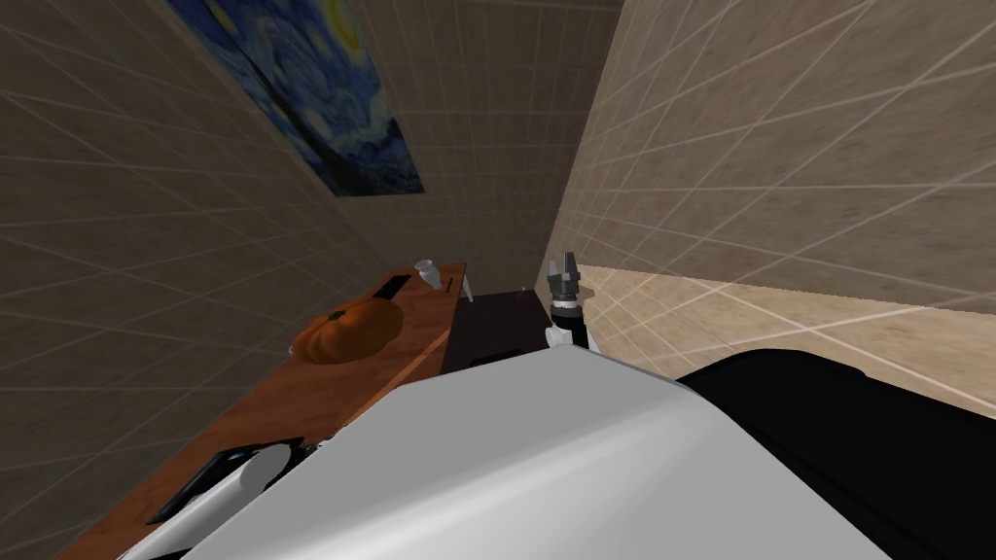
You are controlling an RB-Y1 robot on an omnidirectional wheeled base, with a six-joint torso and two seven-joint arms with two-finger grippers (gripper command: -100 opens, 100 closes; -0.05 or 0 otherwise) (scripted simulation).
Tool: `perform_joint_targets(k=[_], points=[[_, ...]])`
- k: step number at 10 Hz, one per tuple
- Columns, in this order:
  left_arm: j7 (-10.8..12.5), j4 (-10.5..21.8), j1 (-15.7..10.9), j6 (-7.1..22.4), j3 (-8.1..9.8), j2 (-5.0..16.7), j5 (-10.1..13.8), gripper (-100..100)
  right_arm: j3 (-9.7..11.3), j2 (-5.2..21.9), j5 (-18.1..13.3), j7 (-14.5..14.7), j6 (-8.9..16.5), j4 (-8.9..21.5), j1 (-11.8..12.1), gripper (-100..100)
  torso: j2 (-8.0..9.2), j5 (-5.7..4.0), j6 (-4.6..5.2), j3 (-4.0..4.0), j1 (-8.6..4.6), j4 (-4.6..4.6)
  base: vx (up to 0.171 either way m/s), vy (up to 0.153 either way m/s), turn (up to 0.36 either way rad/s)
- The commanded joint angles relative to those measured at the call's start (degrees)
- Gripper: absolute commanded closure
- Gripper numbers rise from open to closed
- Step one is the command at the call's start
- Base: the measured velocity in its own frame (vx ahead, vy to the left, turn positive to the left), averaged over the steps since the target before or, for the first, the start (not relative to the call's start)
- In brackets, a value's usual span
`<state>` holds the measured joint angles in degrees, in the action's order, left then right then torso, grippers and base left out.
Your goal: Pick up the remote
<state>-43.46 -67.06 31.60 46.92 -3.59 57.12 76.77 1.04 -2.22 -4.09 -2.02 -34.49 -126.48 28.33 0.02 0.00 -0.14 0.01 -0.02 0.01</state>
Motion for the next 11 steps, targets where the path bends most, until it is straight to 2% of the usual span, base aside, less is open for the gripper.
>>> perform_joint_targets(k=[1,2,3,4,8,9,10,11], points=[[-0.06,1.36,-0.90,-0.73,-0.46,-1.63,-1.13,-100,0.00,0.00,0.00,0.00,0.00,0.00,0.00,0,0.00,0.00,0.00,0.00,0.00,0.00,-0.009,0.047,-0.055],[0.22,1.99,-1.44,-1.30,-0.86,-2.89,-2.23,-100,0.00,0.00,0.00,0.00,0.00,0.00,0.00,0,0.02,0.02,-0.01,0.01,0.08,0.00,-0.012,0.056,-0.048],[-0.13,1.94,-1.36,-0.93,-0.70,-2.28,-1.57,-100,0.00,0.00,0.00,0.00,0.00,0.00,0.00,0,0.04,0.03,-0.01,0.02,0.13,0.01,-0.005,0.025,-0.013],[-0.10,2.03,-1.44,-1.05,-0.76,-2.41,-1.69,100,0.00,0.00,0.00,0.00,0.00,0.00,0.00,0,0.02,0.00,-0.02,0.01,0.04,0.01,-0.003,0.005,0.011],[-0.09,2.04,-1.38,-1.01,-0.77,-2.40,-1.68,100,0.00,0.00,0.00,0.00,0.00,0.00,0.00,0,-0.01,0.00,0.02,0.00,-0.04,0.02,0.000,0.000,0.000],[-0.09,2.04,-1.39,-1.01,-0.77,-2.40,-1.68,0,0.00,0.00,0.00,0.00,0.00,0.00,0.00,0,-0.01,0.00,0.02,0.00,-0.04,0.02,0.000,0.000,0.000],[-0.24,0.93,-0.54,-0.35,-0.19,-0.79,-0.40,100,0.00,0.00,0.00,0.00,0.00,0.00,0.00,0,-0.01,0.00,0.02,0.00,-0.03,0.02,0.003,-0.025,0.041],[-0.52,0.29,0.00,0.21,0.21,0.47,0.70,100,0.00,0.00,0.00,0.00,0.00,0.00,0.01,0,-0.01,-0.06,-0.01,0.01,-0.12,0.02,0.008,-0.058,0.070]])
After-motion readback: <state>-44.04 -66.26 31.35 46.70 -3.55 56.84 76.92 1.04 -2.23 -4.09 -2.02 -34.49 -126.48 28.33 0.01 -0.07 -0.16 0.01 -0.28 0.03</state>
